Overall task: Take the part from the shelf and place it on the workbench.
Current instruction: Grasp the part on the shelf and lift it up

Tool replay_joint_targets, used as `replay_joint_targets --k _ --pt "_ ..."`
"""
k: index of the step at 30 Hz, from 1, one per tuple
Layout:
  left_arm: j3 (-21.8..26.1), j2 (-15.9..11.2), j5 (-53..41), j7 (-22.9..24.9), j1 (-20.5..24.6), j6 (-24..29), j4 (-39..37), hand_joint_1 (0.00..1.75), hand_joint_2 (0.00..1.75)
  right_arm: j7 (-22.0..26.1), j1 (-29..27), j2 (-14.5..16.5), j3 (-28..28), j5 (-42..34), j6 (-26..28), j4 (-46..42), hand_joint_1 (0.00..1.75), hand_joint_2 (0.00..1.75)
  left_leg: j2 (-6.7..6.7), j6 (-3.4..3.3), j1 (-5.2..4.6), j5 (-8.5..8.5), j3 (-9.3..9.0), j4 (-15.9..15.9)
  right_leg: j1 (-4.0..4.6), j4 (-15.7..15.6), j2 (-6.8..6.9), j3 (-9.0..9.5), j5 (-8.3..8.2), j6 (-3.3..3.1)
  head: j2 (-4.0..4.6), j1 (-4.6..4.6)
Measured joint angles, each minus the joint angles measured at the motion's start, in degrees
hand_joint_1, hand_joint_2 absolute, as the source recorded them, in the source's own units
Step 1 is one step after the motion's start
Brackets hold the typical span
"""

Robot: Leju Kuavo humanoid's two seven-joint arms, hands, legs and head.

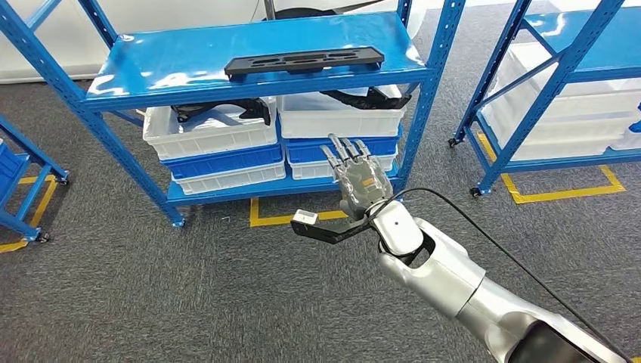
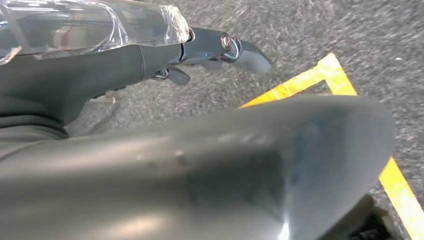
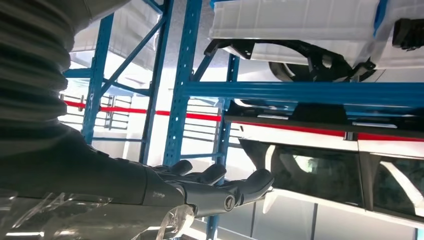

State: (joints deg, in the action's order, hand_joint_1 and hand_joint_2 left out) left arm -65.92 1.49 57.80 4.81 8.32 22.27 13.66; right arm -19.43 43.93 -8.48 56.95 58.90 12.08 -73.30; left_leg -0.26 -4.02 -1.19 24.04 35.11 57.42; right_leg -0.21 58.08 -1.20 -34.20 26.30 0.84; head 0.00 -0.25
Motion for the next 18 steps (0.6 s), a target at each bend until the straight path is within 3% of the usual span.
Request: replay_joint_targets --k 4,7,8,9,10,12,13,15,18 --pt "0.0 0.1 -0.1 0.0 0.0 0.0 0.0 0.00 0.00 -0.1 0.0 0.1 0.0 -0.7 0.0 0.0 0.00 1.75 0.14 0.47 0.59 -0.65 -1.73 -2.3 0.02 1.2 0.25 -0.38 1.11 1.05 0.00 0.07" --pt "0.0 0.1 -0.2 0.0 0.0 -0.1 0.0 0.00 0.00 -0.2 -0.2 0.1 0.0 -0.9 0.0 0.1 0.00 1.75 0.25 0.45 0.87 -0.62 -2.66 -3.0 -0.18 10.8 0.46 -5.34 5.16 1.80 0.00 0.17" --pt "0.0 0.1 -0.2 0.0 0.0 -0.1 0.0 0.00 0.00 -0.2 -0.4 0.1 0.0 -0.9 0.0 0.1 0.00 1.75 0.27 0.47 0.92 -0.46 -2.83 -3.0 -0.30 13.5 0.50 -7.08 5.70 2.01 0.00 0.17" --pt "0.0 0.1 -0.3 0.0 -0.1 -0.1 0.0 0.00 0.00 -0.2 -0.6 0.0 0.0 -0.9 0.0 0.1 0.00 1.75 0.26 0.54 1.00 -0.26 -3.04 -2.9 -0.42 14.4 0.56 -7.98 5.17 2.18 0.00 0.19" --pt "0.0 0.1 -0.3 0.0 -0.2 -0.1 0.0 0.00 0.00 -0.2 -0.7 0.0 0.0 -0.9 0.0 0.1 0.00 1.75 0.25 0.70 1.10 -0.02 -3.31 -2.9 -0.53 13.1 0.66 -7.74 3.54 2.31 0.00 0.20" --pt "0.0 0.1 -0.4 0.0 -0.3 -0.1 0.0 0.00 0.00 -0.2 -0.7 -0.1 0.0 -0.9 0.0 0.1 0.00 1.75 0.23 1.17 1.23 0.58 -4.00 -2.9 -0.70 5.3 1.05 -4.37 -0.84 2.44 0.00 0.21" --pt "0.0 0.1 -0.4 0.0 -0.3 -0.1 0.0 0.00 0.00 -0.2 -0.6 -0.1 0.0 -0.9 0.0 0.1 0.00 1.75 0.22 1.50 1.16 0.91 -4.24 -2.8 -0.72 1.7 1.15 -2.71 -2.27 2.26 0.00 0.20" --pt "0.0 0.1 -0.5 0.0 -0.2 -0.1 0.0 0.00 0.00 -0.2 -0.6 -0.1 0.0 -0.9 0.0 0.1 0.00 1.75 0.25 2.08 0.94 1.38 -4.42 -2.7 -0.59 -1.4 1.17 -1.24 -2.83 1.57 0.00 0.16" --pt "0.0 0.1 -0.6 0.0 -0.2 -0.1 0.0 0.00 0.00 -0.2 -0.6 -0.1 0.0 -0.9 0.0 0.1 0.00 1.75 0.34 2.63 1.02 1.73 -4.51 -2.9 -0.42 -1.6 0.91 -1.22 -2.64 0.52 0.00 0.13"
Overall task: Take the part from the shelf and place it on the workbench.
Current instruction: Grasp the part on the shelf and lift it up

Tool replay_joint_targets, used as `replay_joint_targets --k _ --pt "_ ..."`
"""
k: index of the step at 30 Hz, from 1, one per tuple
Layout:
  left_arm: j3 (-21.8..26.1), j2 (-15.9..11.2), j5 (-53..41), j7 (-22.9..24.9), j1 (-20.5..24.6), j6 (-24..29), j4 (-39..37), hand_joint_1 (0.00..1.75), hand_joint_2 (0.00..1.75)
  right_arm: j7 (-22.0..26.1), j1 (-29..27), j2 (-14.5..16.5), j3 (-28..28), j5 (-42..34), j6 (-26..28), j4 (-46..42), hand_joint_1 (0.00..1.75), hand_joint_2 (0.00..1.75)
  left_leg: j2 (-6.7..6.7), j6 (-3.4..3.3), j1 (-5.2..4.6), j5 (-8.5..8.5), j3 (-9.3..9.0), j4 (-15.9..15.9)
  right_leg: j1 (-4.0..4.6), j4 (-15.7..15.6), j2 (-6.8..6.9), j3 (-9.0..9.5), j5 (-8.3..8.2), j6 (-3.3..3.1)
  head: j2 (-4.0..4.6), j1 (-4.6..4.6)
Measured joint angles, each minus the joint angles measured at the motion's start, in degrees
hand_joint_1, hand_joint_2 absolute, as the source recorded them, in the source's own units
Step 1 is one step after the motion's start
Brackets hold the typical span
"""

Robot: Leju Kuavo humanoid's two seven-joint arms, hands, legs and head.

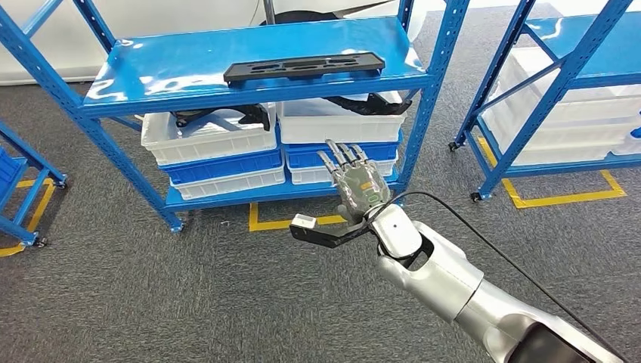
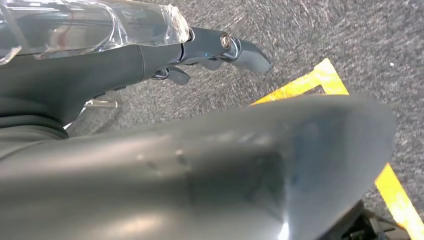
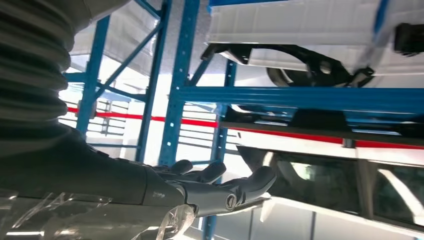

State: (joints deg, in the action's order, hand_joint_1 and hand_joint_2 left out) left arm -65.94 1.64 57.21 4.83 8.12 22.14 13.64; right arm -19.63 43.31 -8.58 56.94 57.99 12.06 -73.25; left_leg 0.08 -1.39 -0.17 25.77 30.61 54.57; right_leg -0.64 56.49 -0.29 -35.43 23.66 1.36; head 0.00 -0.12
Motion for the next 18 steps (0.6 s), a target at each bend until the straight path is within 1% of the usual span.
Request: replay_joint_targets --k 1,2,3,5,6,7,8,9,10,11,12,13,14,16,17,18 --pt "0.0 0.0 0.0 0.0 0.0 0.0 0.0 0.00 0.00 0.0 0.0 0.0 0.0 0.0 0.0 0.0 0.00 1.75 0.00 0.23 0.09 0.38 0.17 0.5 -0.10 -0.1 -0.03 0.09 0.02 -0.29 0.00 -0.01" --pt "0.0 0.0 0.0 0.0 0.0 0.0 0.0 0.00 0.00 0.0 0.1 0.0 0.0 0.0 0.0 0.0 0.00 1.75 -0.01 0.51 0.18 1.29 0.85 2.0 -0.23 -0.1 -0.04 0.20 0.06 -0.58 0.00 -0.05" --pt "0.0 0.0 -0.1 0.0 0.0 0.0 0.0 0.00 0.00 0.0 0.1 0.1 0.0 0.0 0.0 0.0 0.00 1.75 -0.02 0.83 0.29 2.67 2.19 4.7 -0.32 -0.1 -0.04 0.31 0.14 -0.84 0.00 -0.10" --pt "0.0 0.0 -0.2 0.0 0.0 0.0 0.0 0.00 0.00 0.1 0.1 0.1 0.1 0.1 -0.1 0.0 0.00 1.75 -0.04 1.38 0.44 6.01 6.60 13.1 -0.30 -0.1 -0.09 0.44 0.36 -1.21 0.00 -0.17" --pt "0.0 0.0 -0.2 0.0 0.0 0.0 0.0 0.00 0.00 0.1 0.0 0.1 0.2 0.1 -0.1 0.0 0.00 1.75 -0.04 1.50 0.48 6.89 8.67 16.6 -0.27 -0.1 -0.15 0.51 0.47 -1.30 0.00 -0.18" --pt "0.0 0.0 -0.2 0.0 -0.1 0.0 0.0 0.00 0.00 0.2 0.0 0.1 0.3 0.2 -0.1 0.0 0.00 1.75 -0.04 1.49 0.49 6.66 9.90 18.1 -0.24 -0.1 -0.25 0.65 0.60 -1.35 0.00 -0.18" --pt "0.0 0.0 -0.3 0.0 -0.2 0.1 0.0 0.00 0.00 0.3 0.0 0.1 0.4 0.2 -0.1 0.0 0.00 1.75 -0.05 1.36 0.48 5.27 9.93 17.1 -0.20 -0.1 -0.38 0.85 0.76 -1.34 0.00 -0.19" --pt "0.0 0.0 -0.3 0.0 -0.2 0.1 0.0 0.00 0.00 0.4 0.0 0.2 0.5 0.2 -0.1 0.0 0.00 1.75 -0.06 1.12 0.44 3.08 8.91 14.0 -0.16 -0.1 -0.51 1.13 0.93 -1.29 0.00 -0.19" --pt "0.0 0.0 -0.3 0.0 -0.2 0.1 0.0 0.00 0.00 0.5 0.1 0.4 0.5 0.2 -0.1 0.0 0.00 1.75 -0.11 0.69 0.33 0.49 7.16 9.5 -0.12 -0.1 -0.62 1.44 1.13 -1.24 0.00 -0.19" --pt "0.0 0.0 -0.3 0.1 -0.1 0.2 0.0 0.00 0.00 0.6 0.1 0.5 0.6 0.3 -0.1 0.0 0.00 1.75 -0.13 0.26 0.14 -1.35 5.35 5.4 0.02 -0.1 -0.74 1.66 1.34 -1.10 0.00 -0.18" --pt "0.0 0.0 -0.4 0.1 -0.1 0.2 0.0 0.00 0.00 0.7 0.2 0.7 0.6 0.3 -0.1 0.0 0.00 1.75 -0.09 -0.02 -0.04 -2.51 4.02 2.3 0.09 -0.1 -0.87 1.78 1.53 -0.95 0.00 -0.16" --pt "0.0 0.1 -0.4 0.2 0.0 0.2 0.0 0.00 0.00 0.8 0.3 0.8 0.7 0.3 -0.2 0.0 0.00 1.75 -0.05 -0.19 -0.22 -2.95 3.25 0.7 0.12 -0.1 -0.97 1.84 1.69 -0.78 0.00 -0.15" --pt "0.0 0.1 -0.4 0.4 0.0 0.2 0.0 0.00 0.00 0.9 0.3 0.8 0.8 0.3 -0.2 0.0 0.00 1.75 0.01 -0.19 -0.36 -2.79 3.02 0.3 0.12 -0.1 -1.04 1.84 1.80 -0.57 0.00 -0.15" --pt "-0.1 0.2 -0.5 0.5 0.0 0.2 0.0 0.00 0.00 1.1 0.4 1.0 1.0 0.2 -0.2 0.0 0.00 1.75 0.03 -0.37 -0.25 -2.86 2.63 -0.1 0.05 0.1 -0.97 2.00 2.12 -0.02 0.00 -0.15" --pt "-0.1 0.2 -0.5 0.6 0.0 0.2 0.0 0.00 0.00 1.3 0.4 1.1 1.0 0.2 -0.2 0.0 0.00 1.75 0.05 -0.61 -0.08 -2.91 2.28 -0.5 0.04 0.9 -0.84 1.74 2.70 0.30 0.00 -0.11" --pt "-0.1 0.3 -0.6 0.6 0.1 0.2 0.0 0.00 0.00 1.4 0.5 1.2 1.1 0.2 -0.2 0.1 0.00 1.75 0.08 -0.89 0.14 -2.93 1.89 -0.8 0.04 3.1 -0.73 0.88 3.86 0.61 0.00 -0.07"
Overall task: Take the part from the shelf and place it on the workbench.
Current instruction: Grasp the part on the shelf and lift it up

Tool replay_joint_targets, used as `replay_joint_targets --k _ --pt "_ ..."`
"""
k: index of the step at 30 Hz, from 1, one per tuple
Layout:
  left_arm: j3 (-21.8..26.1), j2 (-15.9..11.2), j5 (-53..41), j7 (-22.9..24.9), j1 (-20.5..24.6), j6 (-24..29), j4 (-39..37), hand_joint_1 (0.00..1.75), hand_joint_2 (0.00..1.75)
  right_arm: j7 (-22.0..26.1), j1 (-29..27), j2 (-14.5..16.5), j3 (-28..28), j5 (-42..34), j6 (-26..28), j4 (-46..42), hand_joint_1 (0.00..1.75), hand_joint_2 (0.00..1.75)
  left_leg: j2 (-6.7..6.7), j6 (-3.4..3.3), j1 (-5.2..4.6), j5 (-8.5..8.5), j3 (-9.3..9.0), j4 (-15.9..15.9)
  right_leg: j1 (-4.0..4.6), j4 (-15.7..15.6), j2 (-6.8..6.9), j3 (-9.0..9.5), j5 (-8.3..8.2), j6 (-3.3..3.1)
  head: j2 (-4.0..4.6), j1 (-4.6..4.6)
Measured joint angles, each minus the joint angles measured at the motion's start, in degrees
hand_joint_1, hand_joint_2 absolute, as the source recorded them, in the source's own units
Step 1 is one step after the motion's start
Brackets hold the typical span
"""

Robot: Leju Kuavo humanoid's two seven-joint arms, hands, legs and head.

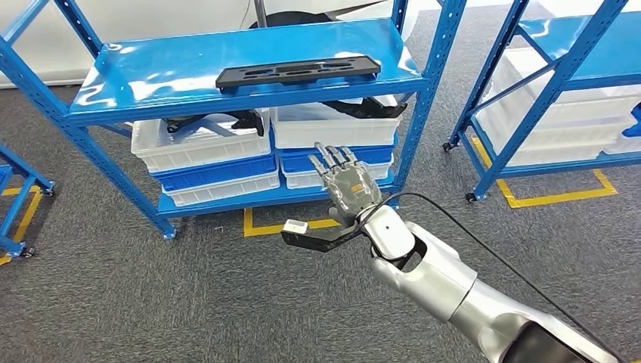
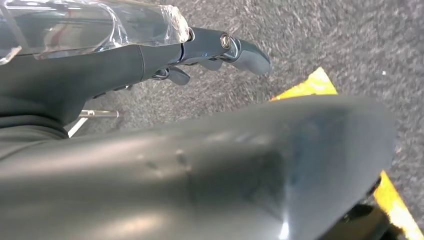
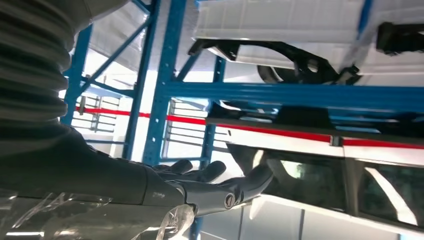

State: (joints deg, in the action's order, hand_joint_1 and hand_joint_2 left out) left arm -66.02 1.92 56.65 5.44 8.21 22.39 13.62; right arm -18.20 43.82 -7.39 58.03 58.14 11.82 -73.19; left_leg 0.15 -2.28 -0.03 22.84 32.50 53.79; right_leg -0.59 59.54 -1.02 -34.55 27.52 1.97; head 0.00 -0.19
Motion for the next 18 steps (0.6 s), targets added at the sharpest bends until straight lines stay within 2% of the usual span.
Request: replay_joint_targets --k 1,3,4,5,6,7,8,9,10,14,15,16,18 --pt "0.0 0.1 0.0 0.0 0.1 0.0 0.0 0.00 0.00 0.1 0.0 0.0 0.0 0.0 0.0 0.1 0.00 1.75 0.01 -0.23 0.15 0.05 -0.32 -0.2 -0.10 3.3 0.15 -1.55 1.53 0.22 0.00 0.04" --pt "-0.2 0.2 -0.1 0.0 0.1 0.1 0.0 0.00 0.00 0.2 -0.1 0.0 0.2 0.0 0.0 0.3 0.00 1.75 -0.04 -0.49 0.31 0.34 -0.69 -0.2 -0.31 11.0 0.23 -5.84 4.34 0.66 0.00 0.08" --pt "-0.3 0.3 -0.1 0.1 0.1 0.1 0.0 0.00 0.00 0.2 -0.3 0.0 0.3 0.0 0.0 0.4 0.00 1.75 -0.11 -0.44 0.39 0.51 -0.85 -0.1 -0.45 13.2 0.28 -7.32 4.49 0.88 0.00 0.08" --pt "-0.4 0.3 -0.1 0.1 0.0 0.1 0.0 0.00 0.00 0.2 -0.4 0.0 0.4 0.0 0.0 0.5 0.00 1.75 -0.19 -0.27 0.51 0.73 -1.02 -0.1 -0.63 13.2 0.35 -7.80 3.54 1.13 0.00 0.08" --pt "-0.5 0.3 -0.1 0.1 0.0 0.1 0.0 0.00 0.00 0.2 -0.4 0.0 0.4 0.0 0.0 0.6 0.00 1.75 -0.28 0.01 0.68 1.01 -1.23 0.1 -0.86 10.8 0.48 -7.04 1.58 1.40 0.00 0.08" --pt "-0.6 0.3 -0.2 0.1 -0.1 0.1 0.0 0.00 0.00 0.1 -0.4 0.0 0.5 0.0 0.0 0.7 0.00 1.75 -0.35 0.41 0.85 1.41 -1.43 0.3 -1.15 6.8 0.72 -5.39 -0.83 1.73 0.00 0.09" --pt "-0.7 0.3 -0.2 0.1 -0.1 0.1 0.0 0.00 0.00 0.1 -0.4 0.0 0.5 0.0 0.0 0.8 0.00 1.75 -0.40 0.91 0.81 1.93 -1.47 0.8 -1.32 3.0 0.89 -3.68 -2.48 2.00 0.01 0.10" --pt "-0.8 0.2 -0.3 0.2 0.0 0.1 0.0 0.00 0.00 0.1 -0.3 0.1 0.5 0.0 0.0 0.9 0.00 1.75 -0.41 1.34 0.79 2.42 -1.44 1.2 -1.45 0.2 0.90 -2.43 -3.48 1.92 0.01 0.09" --pt "-0.9 0.2 -0.3 0.2 0.0 0.1 0.0 0.00 0.00 0.1 -0.3 0.2 0.5 0.0 -0.1 0.9 0.00 1.75 -0.40 1.65 0.68 2.80 -1.37 1.5 -1.47 -1.3 0.86 -1.80 -3.67 1.65 0.01 0.05" --pt "-1.0 0.2 -0.5 0.2 0.1 0.3 0.0 0.00 0.00 0.1 -0.3 0.5 0.6 0.0 -0.1 0.9 0.00 1.75 -0.32 2.10 1.00 3.86 -1.10 2.5 -1.23 -1.4 0.47 -1.59 -2.96 -0.26 0.00 -0.09" --pt "-1.1 0.2 -0.5 0.2 0.1 0.3 0.0 0.00 0.00 0.2 -0.2 0.5 0.6 0.0 -0.1 0.9 0.00 1.75 -0.29 2.29 1.08 4.87 -0.27 4.5 -1.21 -1.4 0.47 -1.42 -2.85 -0.60 0.00 -0.11" --pt "-1.1 0.2 -0.5 0.2 0.2 0.3 0.0 0.00 0.00 0.2 -0.2 0.6 0.6 0.0 -0.1 0.9 0.00 1.75 -0.27 2.47 1.10 6.36 1.36 7.8 -1.15 -1.4 0.47 -1.25 -2.72 -0.89 0.00 -0.15" --pt "-1.2 0.2 -0.6 0.2 0.2 0.4 0.0 0.00 0.00 0.3 -0.1 0.7 0.7 0.0 -0.2 0.9 0.00 1.75 -0.26 2.60 1.06 9.39 5.94 16.3 -0.91 -1.4 0.45 -1.00 -2.41 -1.30 0.00 -0.21"
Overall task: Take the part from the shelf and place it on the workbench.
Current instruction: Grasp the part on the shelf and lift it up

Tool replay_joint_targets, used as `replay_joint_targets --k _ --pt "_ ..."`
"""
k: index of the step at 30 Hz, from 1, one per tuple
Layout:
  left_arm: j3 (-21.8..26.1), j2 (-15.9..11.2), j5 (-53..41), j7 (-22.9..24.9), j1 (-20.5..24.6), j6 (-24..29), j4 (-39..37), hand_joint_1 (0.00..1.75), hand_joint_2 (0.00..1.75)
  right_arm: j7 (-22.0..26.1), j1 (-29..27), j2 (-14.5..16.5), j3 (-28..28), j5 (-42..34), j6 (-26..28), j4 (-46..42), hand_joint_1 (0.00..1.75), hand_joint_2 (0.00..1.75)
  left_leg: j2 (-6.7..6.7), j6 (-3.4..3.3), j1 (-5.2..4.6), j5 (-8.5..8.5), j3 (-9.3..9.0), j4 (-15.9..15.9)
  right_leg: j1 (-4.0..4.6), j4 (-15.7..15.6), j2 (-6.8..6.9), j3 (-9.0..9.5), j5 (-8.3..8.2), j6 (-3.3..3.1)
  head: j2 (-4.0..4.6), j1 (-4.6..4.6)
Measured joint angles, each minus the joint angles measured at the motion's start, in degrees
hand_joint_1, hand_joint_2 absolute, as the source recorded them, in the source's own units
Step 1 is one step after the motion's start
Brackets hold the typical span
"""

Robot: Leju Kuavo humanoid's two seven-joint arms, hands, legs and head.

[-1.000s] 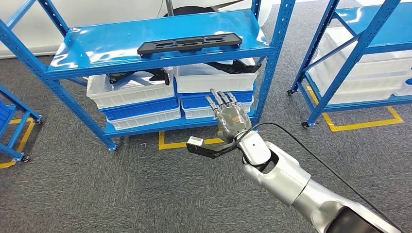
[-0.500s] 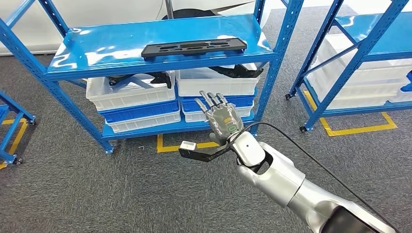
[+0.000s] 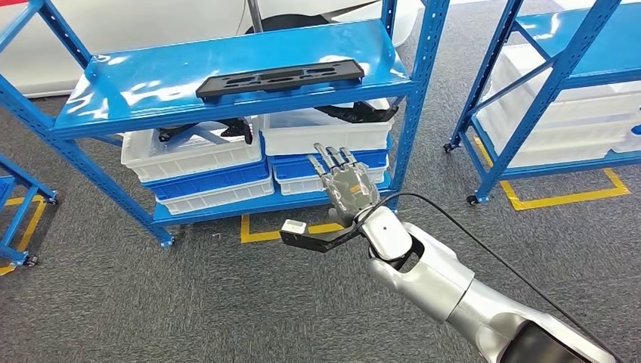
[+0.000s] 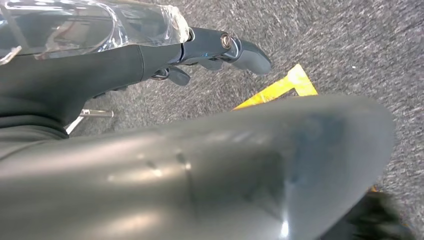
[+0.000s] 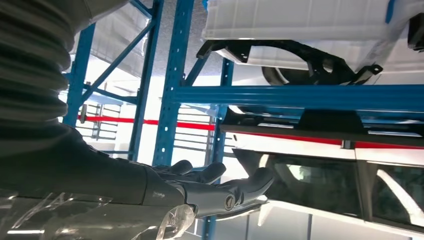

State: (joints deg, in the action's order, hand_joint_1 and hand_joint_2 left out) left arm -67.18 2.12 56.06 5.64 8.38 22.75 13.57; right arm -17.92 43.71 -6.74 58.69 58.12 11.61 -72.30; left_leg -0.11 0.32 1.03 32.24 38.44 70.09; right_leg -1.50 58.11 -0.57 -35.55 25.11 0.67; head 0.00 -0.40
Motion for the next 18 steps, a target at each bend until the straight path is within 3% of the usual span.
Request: replay_joint_targets --k 1,2,3,5,6,8,12,14,16,17,18 --pt "0.0 0.0 0.0 0.0 -0.1 0.0 0.0 0.00 0.00 0.0 0.0 0.0 0.1 0.0 0.0 0.0 0.00 1.75 0.00 -0.08 -0.03 0.67 1.92 3.0 0.16 0.0 -0.04 0.14 0.15 -0.17 0.00 -0.02" --pt "-0.1 0.0 0.0 0.0 -0.1 0.0 0.0 0.00 0.00 0.1 0.0 0.0 0.2 0.0 -0.1 0.0 0.00 1.75 -0.01 -0.34 -0.13 0.05 2.75 3.6 0.33 0.0 -0.14 0.38 0.34 -0.29 0.00 -0.03" --pt "-0.1 0.0 0.0 0.0 -0.2 0.0 0.0 0.00 0.00 0.1 -0.1 0.0 0.2 0.0 -0.1 0.0 0.00 1.75 -0.02 -0.74 -0.31 -1.60 2.45 1.9 0.51 0.0 -0.25 0.69 0.54 -0.36 0.00 -0.03" --pt "-0.1 0.0 0.0 0.0 -0.2 0.0 0.0 0.00 0.00 0.1 0.0 0.2 0.3 0.0 -0.1 0.0 0.00 1.75 -0.09 -2.21 -0.99 -6.48 -0.65 -6.4 0.74 -0.1 -0.45 1.45 1.00 -0.42 0.00 -0.02" --pt "-0.1 -0.1 -0.1 0.0 -0.1 0.0 0.0 0.00 0.00 0.1 0.0 0.3 0.3 0.0 -0.1 0.0 0.00 1.75 -0.12 -2.99 -1.39 -8.05 -2.11 -10.0 0.83 -0.2 -0.45 1.70 1.16 -0.32 0.01 0.02" --pt "-0.1 -0.1 -0.1 0.0 -0.1 0.1 -0.1 0.00 0.00 0.1 0.1 0.4 0.4 0.0 -0.1 0.0 0.00 1.75 -0.15 -4.10 -2.14 -8.98 -3.52 -13.7 0.55 -0.4 -0.38 1.87 1.35 0.20 0.01 0.01" --pt "-0.1 0.0 -0.1 0.0 -0.2 0.2 -0.1 0.00 0.00 0.1 0.2 0.6 0.4 0.0 -0.2 0.0 0.00 1.75 -0.19 -4.14 -1.81 -9.45 -5.51 -16.3 0.70 0.0 -0.01 2.01 2.09 1.46 0.00 0.00" --pt "-0.1 0.0 -0.2 0.0 -0.1 0.2 -0.1 0.00 0.00 0.0 0.3 0.6 0.5 0.0 -0.2 0.0 0.00 1.75 -0.20 -4.10 -1.51 -9.48 -6.81 -17.3 0.77 5.2 0.21 -0.43 4.37 1.80 0.00 0.08" --pt "-0.1 0.0 -0.2 0.0 -0.1 0.2 -0.1 0.00 0.00 0.0 0.1 0.6 0.6 -0.1 -0.2 0.1 0.00 1.75 -0.20 -4.22 -1.46 -8.94 -7.49 -17.3 0.69 12.2 0.22 -4.64 6.46 2.17 0.00 0.10" --pt "-0.1 0.1 -0.2 0.0 -0.1 0.2 -0.1 0.00 0.00 -0.1 0.0 0.5 0.6 -0.1 -0.2 0.1 0.00 1.75 -0.22 -4.18 -1.47 -8.59 -7.87 -17.3 0.65 13.6 0.23 -5.93 6.17 2.32 0.00 0.11" --pt "-0.1 0.1 -0.2 0.0 -0.2 0.2 -0.1 0.00 0.00 -0.1 -0.1 0.5 0.7 -0.1 -0.2 0.1 0.00 1.75 -0.23 -4.08 -1.47 -8.22 -8.31 -17.3 0.64 12.7 0.25 -6.08 4.76 2.40 0.00 0.11"
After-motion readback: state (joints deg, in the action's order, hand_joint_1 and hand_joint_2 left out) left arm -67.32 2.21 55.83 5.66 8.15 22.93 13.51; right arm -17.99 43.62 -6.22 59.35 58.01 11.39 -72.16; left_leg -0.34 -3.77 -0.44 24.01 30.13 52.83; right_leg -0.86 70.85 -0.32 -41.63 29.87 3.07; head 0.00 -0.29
